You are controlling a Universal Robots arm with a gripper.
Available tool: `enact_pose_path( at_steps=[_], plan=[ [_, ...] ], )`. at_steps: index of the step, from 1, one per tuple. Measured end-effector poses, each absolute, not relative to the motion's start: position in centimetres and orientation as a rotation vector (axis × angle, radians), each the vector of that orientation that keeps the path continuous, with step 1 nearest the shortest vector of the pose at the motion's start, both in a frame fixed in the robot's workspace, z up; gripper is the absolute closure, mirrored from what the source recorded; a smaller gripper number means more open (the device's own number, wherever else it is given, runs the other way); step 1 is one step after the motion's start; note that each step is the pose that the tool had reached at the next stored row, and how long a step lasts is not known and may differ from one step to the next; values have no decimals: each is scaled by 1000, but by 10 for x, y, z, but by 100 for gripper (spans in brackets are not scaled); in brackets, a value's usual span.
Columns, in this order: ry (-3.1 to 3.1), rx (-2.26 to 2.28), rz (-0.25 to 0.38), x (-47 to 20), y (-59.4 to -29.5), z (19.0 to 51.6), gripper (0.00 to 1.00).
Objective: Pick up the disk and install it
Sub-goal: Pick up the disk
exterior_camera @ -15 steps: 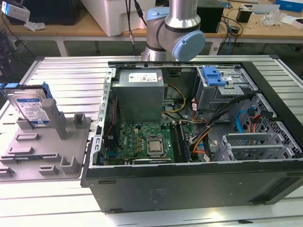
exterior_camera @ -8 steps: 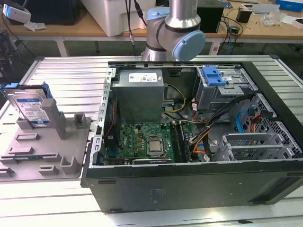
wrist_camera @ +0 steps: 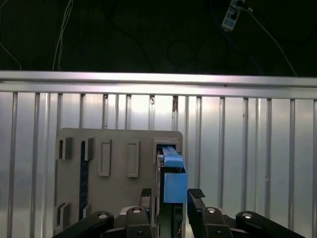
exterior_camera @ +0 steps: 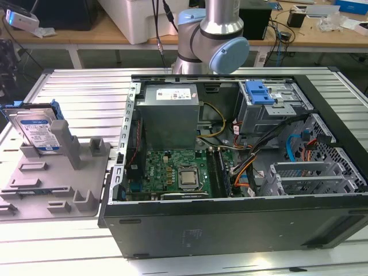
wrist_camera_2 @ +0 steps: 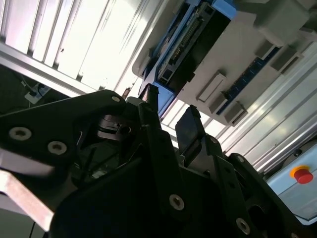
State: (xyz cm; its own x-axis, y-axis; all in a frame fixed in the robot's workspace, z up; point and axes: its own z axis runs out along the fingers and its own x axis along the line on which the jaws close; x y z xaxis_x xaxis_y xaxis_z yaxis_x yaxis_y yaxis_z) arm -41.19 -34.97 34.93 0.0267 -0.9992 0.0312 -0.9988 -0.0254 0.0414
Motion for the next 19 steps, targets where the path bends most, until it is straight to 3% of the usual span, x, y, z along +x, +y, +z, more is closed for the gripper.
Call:
enact_pose_path(
  at_steps=[19],
  plan=[
    [-2171,2205,-16,-412,-346,339,58]
  ],
)
